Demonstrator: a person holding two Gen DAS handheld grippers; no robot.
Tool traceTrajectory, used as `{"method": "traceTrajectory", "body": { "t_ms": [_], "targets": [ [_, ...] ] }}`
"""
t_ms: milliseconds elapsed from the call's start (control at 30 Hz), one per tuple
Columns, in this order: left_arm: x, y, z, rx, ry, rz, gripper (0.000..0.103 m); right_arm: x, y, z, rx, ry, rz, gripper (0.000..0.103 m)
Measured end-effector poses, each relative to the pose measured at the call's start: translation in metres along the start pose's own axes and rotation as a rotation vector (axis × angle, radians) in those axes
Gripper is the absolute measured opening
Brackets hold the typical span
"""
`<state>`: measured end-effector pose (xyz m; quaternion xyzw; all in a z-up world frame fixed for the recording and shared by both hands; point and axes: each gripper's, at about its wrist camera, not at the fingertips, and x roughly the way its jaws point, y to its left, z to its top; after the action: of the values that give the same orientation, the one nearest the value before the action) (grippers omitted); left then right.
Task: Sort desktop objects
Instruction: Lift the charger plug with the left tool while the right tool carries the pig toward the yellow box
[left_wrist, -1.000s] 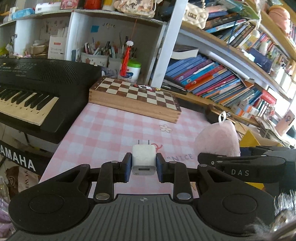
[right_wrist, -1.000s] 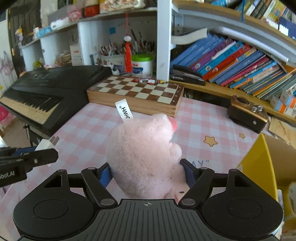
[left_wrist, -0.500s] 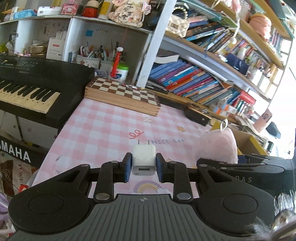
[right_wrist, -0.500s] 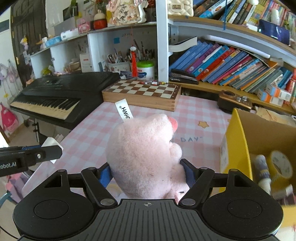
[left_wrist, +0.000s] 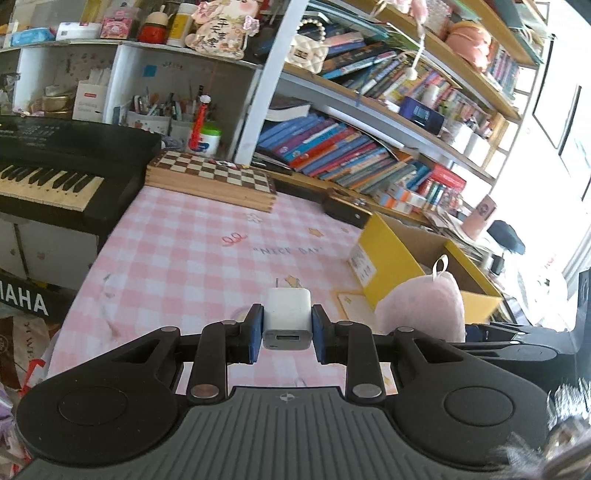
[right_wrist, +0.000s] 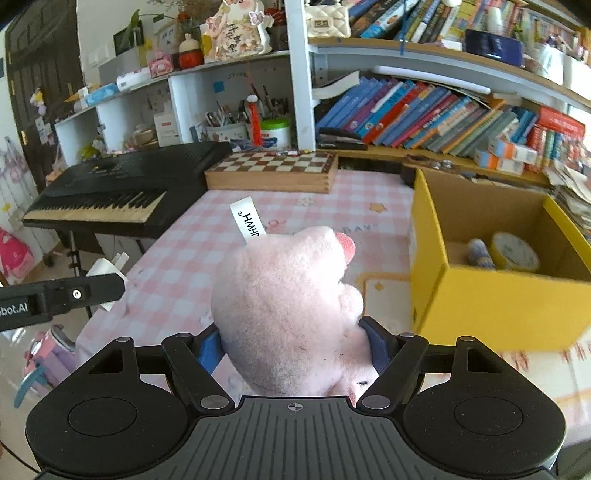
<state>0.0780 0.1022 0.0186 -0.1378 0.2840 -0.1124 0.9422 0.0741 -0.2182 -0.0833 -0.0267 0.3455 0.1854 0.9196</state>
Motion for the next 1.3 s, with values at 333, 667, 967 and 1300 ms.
{"method": "traceTrajectory", "body": {
  "t_ms": [333, 667, 967, 1300],
  "targets": [
    [-0.023, -0.018, -0.020, 0.069, 0.041, -0.087, 0.025, -0.043, -0.009, -0.040, 0.112, -0.004, -0.072, 0.076],
    [-0.016, -0.047, -0.034, 0.134, 0.108, -0.209, 0.025, -0.073, -0.023, -0.070, 0.206, 0.003, -0.164, 0.076],
    [0.004, -0.083, -0.046, 0.194, 0.179, -0.341, 0.025, -0.099, -0.048, -0.096, 0.308, 0.016, -0.282, 0.076],
    [0.024, -0.113, -0.049, 0.238, 0.222, -0.422, 0.025, -0.111, -0.072, -0.109, 0.376, 0.020, -0.344, 0.076]
  ]
}}
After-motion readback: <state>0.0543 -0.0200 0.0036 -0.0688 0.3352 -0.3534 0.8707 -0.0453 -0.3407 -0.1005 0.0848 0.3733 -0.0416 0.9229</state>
